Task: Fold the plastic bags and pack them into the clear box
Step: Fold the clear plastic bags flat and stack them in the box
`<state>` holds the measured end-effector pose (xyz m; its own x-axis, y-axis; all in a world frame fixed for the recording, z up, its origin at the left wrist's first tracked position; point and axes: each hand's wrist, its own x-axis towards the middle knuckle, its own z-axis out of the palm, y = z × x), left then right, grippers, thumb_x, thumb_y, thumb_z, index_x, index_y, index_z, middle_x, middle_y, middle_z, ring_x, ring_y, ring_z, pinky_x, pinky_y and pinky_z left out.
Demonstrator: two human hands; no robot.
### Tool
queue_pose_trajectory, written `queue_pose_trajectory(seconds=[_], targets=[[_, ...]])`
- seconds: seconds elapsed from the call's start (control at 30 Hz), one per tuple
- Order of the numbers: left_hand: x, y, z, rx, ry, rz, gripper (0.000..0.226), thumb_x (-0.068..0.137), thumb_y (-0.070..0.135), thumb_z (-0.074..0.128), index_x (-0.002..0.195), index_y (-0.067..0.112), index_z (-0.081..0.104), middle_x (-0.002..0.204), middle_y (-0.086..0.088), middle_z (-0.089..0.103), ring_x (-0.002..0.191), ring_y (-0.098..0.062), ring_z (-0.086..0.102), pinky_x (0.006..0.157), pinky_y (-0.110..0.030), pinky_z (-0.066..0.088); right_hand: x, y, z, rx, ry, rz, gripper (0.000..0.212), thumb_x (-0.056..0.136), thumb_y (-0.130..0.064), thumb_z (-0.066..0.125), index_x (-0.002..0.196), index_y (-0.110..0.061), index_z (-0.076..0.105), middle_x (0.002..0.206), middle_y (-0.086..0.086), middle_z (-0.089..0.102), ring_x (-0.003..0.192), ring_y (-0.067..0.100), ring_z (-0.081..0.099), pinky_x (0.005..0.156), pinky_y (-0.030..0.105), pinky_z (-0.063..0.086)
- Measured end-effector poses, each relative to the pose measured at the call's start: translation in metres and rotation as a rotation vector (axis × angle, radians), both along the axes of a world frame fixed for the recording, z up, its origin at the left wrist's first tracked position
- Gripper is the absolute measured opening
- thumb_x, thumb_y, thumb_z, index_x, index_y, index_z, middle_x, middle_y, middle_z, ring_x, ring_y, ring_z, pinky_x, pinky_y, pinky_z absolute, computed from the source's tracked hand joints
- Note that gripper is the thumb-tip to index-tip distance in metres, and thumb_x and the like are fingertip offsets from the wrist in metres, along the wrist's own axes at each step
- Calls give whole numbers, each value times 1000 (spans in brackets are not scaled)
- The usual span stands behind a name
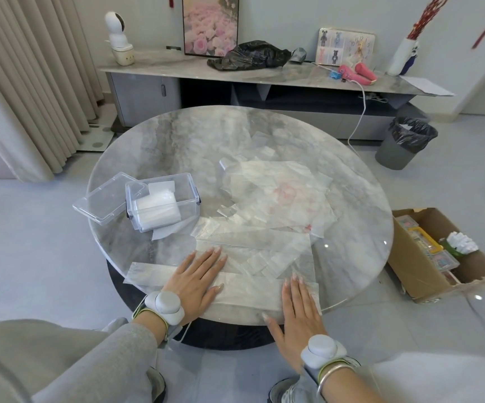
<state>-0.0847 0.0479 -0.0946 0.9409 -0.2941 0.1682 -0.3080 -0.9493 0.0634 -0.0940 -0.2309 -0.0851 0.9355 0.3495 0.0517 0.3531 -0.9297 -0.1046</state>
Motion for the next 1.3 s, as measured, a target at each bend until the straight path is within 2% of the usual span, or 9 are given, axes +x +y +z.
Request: queue_pose_trajectory(seconds=[0.1,0.37,0.63,0.77,0.87,0.97,1.03,1.13,1.3], targets=[[0,0,-1,-7,6,6,59,102,46,23,154,16,27,161,-2,22,148,-18,20,118,-40,11,13,11,10,41,-98,-57,64,97,-36,18,142,5,37,154,19,24,144,30,17,112,42,13],[0,0,-1,-25,1,-2,59,103,44,24,155,16,22,162,-2,17,149,-16,13,117,-44,14,24,83,13,19,-20,123,64,94,-40,30,144,-1,36,155,16,27,145,27,20,111,42,17],[-2,-1,1,5,26,-5,60,104,44,18,156,14,15,163,-2,10,150,-15,6,118,-45,12,24,35,-1,-30,70,-104,72,99,-48,8,144,3,33,153,17,28,143,26,20,113,40,11],[-2,-1,0,-6,36,-7,61,104,43,19,155,11,15,163,-3,11,150,-16,9,118,-45,12,34,11,9,42,104,-215,82,85,-55,-11,147,-1,-8,158,14,-9,146,23,-13,117,34,-12],[0,2,3,-18,23,-28,58,103,39,21,155,11,19,162,-3,16,149,-15,12,118,-44,9,56,14,27,109,-43,-224,75,94,-49,6,149,2,12,158,17,6,147,27,1,118,36,1],[3,3,16,-80,-11,-19,55,99,29,28,150,12,35,157,-2,30,147,-16,24,118,-41,16,94,19,51,37,33,-93,62,99,-36,33,152,-11,13,161,10,0,148,25,-4,120,33,2],[3,1,24,-128,-40,-16,52,97,28,31,143,13,47,153,-1,40,142,-17,35,115,-38,23,119,24,68,15,54,-42,57,97,-34,44,148,-17,27,159,6,13,146,25,9,118,34,15],[4,-7,30,-166,-63,-8,47,97,30,32,135,15,56,147,-1,47,136,-17,44,111,-36,28,146,36,88,-8,114,27,50,94,-40,53,139,-23,40,144,3,36,133,24,32,105,35,34],[11,-14,26,-101,-37,-37,52,99,35,29,143,15,47,154,-1,36,144,-16,32,118,-39,15,171,55,96,-134,259,103,61,81,-58,63,129,-25,46,131,3,44,122,24,42,94,35,39]])
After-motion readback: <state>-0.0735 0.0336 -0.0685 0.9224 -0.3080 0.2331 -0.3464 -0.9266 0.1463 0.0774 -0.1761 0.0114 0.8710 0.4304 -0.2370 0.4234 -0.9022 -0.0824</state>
